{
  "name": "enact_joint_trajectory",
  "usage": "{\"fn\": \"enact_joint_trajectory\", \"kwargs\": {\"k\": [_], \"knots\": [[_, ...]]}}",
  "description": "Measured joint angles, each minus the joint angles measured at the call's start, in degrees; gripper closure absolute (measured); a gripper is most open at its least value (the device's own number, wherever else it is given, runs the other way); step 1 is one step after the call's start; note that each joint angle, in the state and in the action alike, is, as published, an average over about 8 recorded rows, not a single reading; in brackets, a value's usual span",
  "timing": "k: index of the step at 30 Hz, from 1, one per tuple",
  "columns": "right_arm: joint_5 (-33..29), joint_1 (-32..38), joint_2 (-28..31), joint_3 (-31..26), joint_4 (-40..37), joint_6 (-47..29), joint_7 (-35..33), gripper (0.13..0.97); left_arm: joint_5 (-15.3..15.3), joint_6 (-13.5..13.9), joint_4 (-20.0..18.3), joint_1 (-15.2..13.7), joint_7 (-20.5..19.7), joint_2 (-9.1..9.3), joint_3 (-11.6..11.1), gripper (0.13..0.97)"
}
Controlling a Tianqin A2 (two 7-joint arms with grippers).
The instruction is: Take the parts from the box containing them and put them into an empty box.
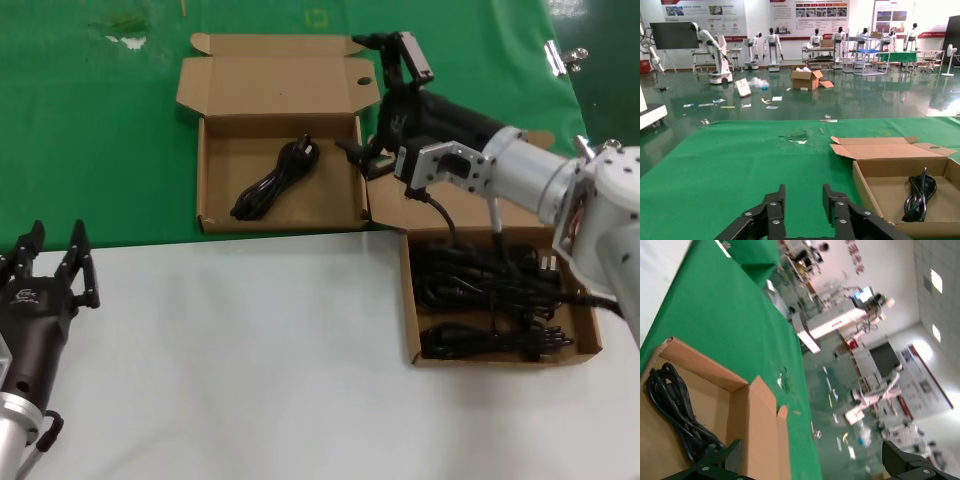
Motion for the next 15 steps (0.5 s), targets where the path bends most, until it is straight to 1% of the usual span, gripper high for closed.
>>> {"fn": "enact_joint_trajectory", "kwargs": {"k": [8, 12, 15], "knots": [[-0.08, -6.47, 0.47, 1.32, 6.52, 5.0, 9.22, 0.129, 0.0, 0.0, 0.0, 0.0, 0.0, 0.0, 0.0, 0.687], [-0.12, -9.68, 0.7, 1.98, 9.76, 7.49, 13.8, 0.129, 0.0, 0.0, 0.0, 0.0, 0.0, 0.0, 0.0, 0.687], [-0.16, -12.14, 0.88, 2.48, 12.24, 9.38, 17.3, 0.129, 0.0, 0.0, 0.0, 0.0, 0.0, 0.0, 0.0, 0.606]]}}
